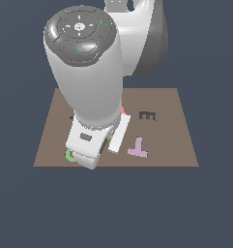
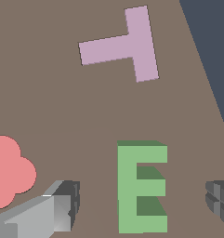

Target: Insert a designated object into the corresponding slot on a board.

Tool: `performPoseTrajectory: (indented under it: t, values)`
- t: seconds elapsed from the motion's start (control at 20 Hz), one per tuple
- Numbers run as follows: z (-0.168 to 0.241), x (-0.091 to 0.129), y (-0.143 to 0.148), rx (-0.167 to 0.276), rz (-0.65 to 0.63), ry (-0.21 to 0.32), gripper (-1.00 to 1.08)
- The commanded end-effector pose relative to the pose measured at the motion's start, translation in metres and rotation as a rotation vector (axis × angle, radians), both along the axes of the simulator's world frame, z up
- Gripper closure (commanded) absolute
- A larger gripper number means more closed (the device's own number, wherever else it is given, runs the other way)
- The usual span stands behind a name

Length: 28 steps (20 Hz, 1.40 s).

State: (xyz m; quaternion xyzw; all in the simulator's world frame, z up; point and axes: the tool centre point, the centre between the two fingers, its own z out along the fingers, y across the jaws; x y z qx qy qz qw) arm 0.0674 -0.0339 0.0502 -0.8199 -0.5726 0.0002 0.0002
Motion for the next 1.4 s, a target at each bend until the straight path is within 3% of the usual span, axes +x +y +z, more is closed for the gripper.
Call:
performPoseTrajectory:
  t: [0.0, 0.95, 1.0, 1.35]
  values:
    - [-0.001, 0.002, 0.000, 0.000, 0.016, -0.001, -0.92]
    - [-0.020, 0.000, 0.000, 0.000, 0.006, 0.000, -0.92]
    - [-0.020, 0.000, 0.000, 0.000, 0.006, 0.000, 1.08]
    - [-0.020, 0.000, 0.000, 0.000, 0.006, 0.000, 1.08]
